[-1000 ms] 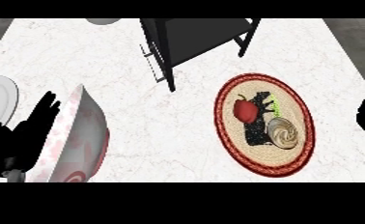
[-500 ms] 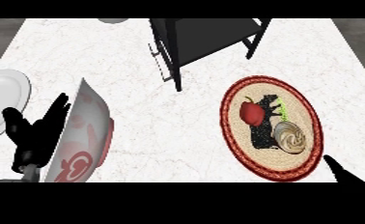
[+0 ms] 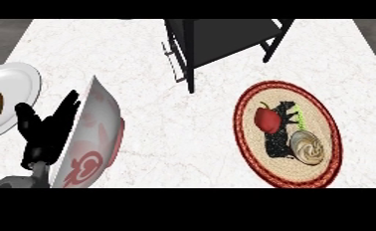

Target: Pick the bell pepper from the placemat and place it in the tiered shelf

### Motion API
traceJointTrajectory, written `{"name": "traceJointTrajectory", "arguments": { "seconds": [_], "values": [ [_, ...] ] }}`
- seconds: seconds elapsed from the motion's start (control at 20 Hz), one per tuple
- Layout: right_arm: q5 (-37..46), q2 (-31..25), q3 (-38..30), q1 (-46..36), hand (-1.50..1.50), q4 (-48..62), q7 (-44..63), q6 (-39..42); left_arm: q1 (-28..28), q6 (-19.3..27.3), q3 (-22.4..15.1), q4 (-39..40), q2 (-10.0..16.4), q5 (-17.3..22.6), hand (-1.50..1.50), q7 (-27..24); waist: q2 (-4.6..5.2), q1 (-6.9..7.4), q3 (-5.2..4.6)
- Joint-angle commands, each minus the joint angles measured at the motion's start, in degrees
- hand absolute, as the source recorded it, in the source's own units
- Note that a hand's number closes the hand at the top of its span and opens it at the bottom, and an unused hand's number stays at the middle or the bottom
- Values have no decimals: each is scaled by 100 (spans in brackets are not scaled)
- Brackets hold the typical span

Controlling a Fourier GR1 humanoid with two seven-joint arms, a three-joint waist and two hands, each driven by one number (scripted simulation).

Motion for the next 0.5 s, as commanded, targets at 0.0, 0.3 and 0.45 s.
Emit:
{"name": "traceJointTrajectory", "arguments": {
  "seconds": [0.0, 0.3, 0.45],
  "values": [
    [678, -59, 173, -458, -150, -307, 1617, 380, -178, -61, -269, 232, -296, -45, 0, 106, 91, 130, -58],
    [1465, 27, 133, -1458, -150, -188, 3368, 1053, -151, -83, -340, 106, -309, -82, 0, 253, 81, 290, -59],
    [1735, 137, 93, -1986, -150, 202, 3918, 1500, -177, 8, -400, 178, -450, -186, 0, 161, 90, 311, -57]
  ]
}}
